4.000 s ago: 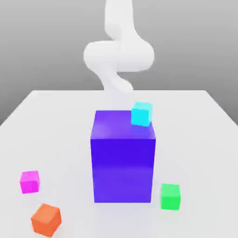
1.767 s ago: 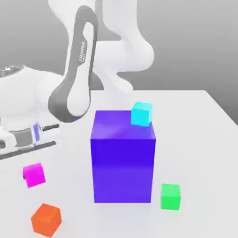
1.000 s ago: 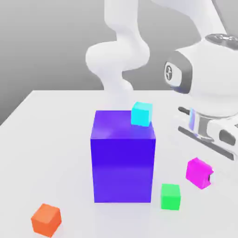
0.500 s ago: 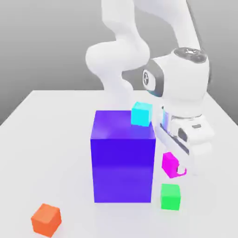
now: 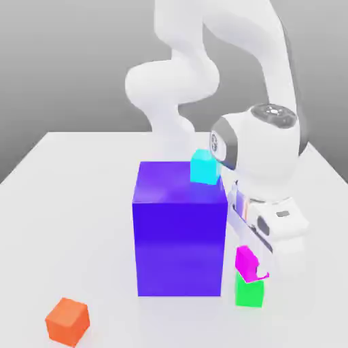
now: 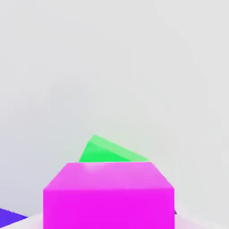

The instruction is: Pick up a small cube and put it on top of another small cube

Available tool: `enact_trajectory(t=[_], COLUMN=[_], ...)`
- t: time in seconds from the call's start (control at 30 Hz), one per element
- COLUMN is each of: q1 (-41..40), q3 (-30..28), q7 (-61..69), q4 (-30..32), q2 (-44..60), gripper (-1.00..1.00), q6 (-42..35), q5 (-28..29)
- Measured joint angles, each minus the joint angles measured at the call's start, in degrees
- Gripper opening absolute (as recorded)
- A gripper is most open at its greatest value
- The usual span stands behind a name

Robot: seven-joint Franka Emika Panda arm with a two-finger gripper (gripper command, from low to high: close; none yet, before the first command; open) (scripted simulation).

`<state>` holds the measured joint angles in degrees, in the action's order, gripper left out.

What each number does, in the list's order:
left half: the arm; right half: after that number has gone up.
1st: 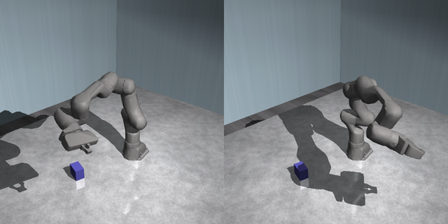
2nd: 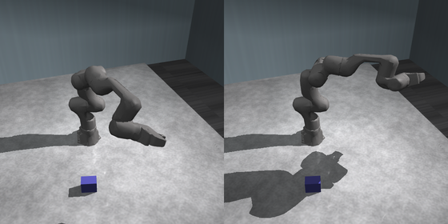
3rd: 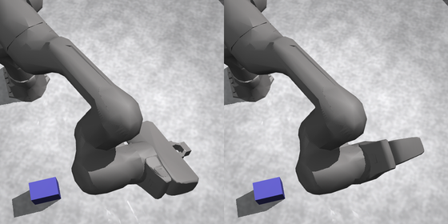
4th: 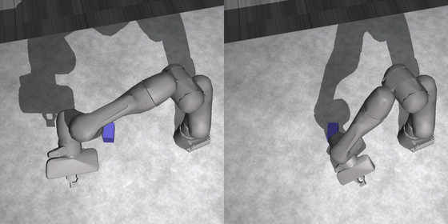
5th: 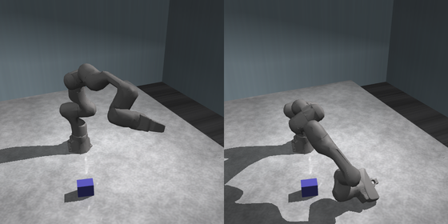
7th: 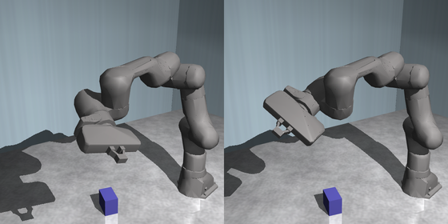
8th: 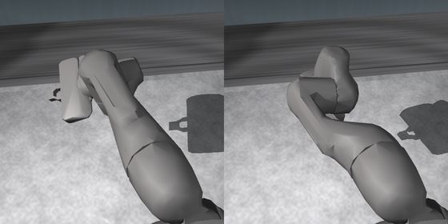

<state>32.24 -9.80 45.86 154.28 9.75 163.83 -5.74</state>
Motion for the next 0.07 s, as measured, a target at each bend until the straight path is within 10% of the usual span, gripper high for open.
enact_trajectory(t=[0.07], q1=[0.0], q3=[0.0], q7=[0.0], q4=[0.0], q2=[0.0], gripper=[1.0], q6=[0.0], q5=[0.0])
